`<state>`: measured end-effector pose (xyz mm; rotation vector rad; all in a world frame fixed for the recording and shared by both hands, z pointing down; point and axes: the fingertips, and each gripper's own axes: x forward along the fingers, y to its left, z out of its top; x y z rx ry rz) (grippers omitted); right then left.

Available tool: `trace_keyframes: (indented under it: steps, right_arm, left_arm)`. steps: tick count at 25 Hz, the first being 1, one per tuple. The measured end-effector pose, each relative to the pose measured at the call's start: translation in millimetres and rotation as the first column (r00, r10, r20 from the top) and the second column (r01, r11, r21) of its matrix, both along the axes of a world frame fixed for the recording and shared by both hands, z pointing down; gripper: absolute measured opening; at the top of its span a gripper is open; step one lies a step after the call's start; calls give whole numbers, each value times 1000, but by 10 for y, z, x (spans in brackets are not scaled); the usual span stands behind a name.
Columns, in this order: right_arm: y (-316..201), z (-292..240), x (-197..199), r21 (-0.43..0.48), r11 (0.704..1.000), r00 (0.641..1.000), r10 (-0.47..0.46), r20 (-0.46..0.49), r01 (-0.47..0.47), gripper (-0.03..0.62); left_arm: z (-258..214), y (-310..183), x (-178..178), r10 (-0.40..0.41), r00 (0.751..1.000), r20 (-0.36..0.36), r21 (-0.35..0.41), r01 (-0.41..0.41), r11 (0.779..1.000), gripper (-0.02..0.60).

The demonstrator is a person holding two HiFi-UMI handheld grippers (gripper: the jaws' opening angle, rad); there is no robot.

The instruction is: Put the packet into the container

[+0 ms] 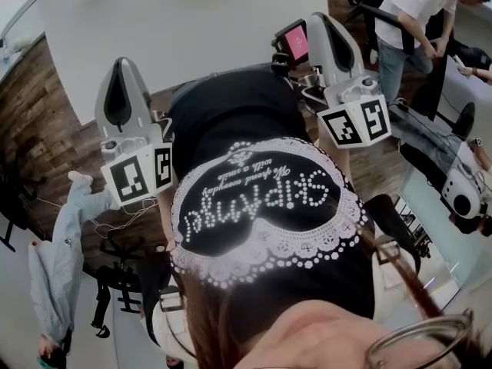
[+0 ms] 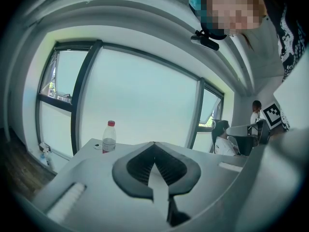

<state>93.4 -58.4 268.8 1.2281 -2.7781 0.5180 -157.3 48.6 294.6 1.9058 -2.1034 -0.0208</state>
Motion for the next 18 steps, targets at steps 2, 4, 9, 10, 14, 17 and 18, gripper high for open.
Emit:
trace_keyframes:
  steps: [2, 4, 9, 10, 14, 17, 18]
  right_arm:
    - [-1, -7, -1, 1, 1000, 1000, 0, -1, 0, 3]
    - [0, -4, -5, 0, 1000, 1000, 0, -1, 0, 3]
    - [-4, 12, -17, -4, 1000, 1000, -3, -1, 3, 3]
    - [-5, 9, -24, -4, 1000, 1000, -4, 0, 4, 3]
    - [-11, 5, -41, -4, 1000, 1000, -6, 1, 6, 3]
    - [-16, 12, -30, -5, 1000, 1000, -5, 0, 5, 3]
    - [-20, 14, -27, -6, 1000, 1000, -5, -1, 4, 3]
  left_arm:
    - [1, 4, -4, -1, 1000, -3, -2, 1, 1000, 3]
    - [8, 4, -4, -2, 1000, -5, -4, 2, 1000, 3]
    - [12, -2, -7, -4, 1000, -9, -3, 4, 1000, 3]
    - [7, -2, -15, -5, 1000, -10, -3, 5, 1000, 3]
    - [5, 1, -34, -10, 1000, -13, -6, 10, 1000, 3]
    - [14, 1, -22, -10, 1000, -18, -8, 10, 1000, 3]
    - [14, -2, -18, -10, 1000, -19, -8, 10, 1000, 3]
